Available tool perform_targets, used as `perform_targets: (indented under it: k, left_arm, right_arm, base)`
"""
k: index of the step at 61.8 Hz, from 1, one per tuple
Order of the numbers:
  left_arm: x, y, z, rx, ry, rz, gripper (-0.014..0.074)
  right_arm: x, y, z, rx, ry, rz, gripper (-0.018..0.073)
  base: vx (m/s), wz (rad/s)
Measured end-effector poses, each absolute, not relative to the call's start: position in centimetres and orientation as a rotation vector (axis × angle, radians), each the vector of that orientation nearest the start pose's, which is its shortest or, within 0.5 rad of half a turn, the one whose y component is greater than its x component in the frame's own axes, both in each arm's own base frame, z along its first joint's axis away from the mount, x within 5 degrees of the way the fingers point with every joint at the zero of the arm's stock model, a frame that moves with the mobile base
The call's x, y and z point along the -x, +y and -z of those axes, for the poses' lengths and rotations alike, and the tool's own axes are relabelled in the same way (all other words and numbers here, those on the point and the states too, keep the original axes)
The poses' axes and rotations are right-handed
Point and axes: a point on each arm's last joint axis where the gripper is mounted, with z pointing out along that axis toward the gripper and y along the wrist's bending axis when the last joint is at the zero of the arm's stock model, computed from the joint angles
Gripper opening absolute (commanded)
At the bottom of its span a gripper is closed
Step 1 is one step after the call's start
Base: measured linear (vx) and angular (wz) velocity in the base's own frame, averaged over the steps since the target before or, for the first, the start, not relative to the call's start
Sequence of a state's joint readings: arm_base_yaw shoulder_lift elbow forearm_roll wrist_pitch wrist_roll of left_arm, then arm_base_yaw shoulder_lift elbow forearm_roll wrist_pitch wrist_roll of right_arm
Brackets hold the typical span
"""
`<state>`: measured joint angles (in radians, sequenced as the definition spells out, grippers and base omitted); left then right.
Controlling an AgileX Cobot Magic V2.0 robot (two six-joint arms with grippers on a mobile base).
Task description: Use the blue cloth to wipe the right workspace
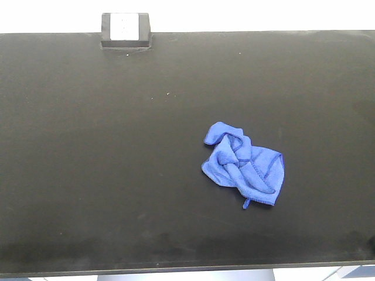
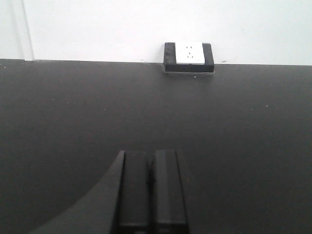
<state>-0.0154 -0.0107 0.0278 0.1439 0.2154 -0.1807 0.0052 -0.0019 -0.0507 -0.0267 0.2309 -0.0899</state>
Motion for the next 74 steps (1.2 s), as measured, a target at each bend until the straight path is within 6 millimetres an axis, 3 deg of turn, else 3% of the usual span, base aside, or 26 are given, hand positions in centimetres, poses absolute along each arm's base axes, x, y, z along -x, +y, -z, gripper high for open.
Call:
perform_targets:
  k: [8,74]
  left_arm:
    - [-5.6,0.2,-18.5,0.044,1.716,0.015,-0.0006]
    - [-5.6,0.2,-18.5,0.044,1.715,0.015,-0.0006]
  right_arm:
    - [-5.6,-0.1,-18.6,0.086,1.697,0.086,-0.0008]
    - [-5.6,-0.1,-18.7,0.082,1.683,0.084,-0.0008]
  base:
    - [0.0,0.0]
    - [0.0,0.0]
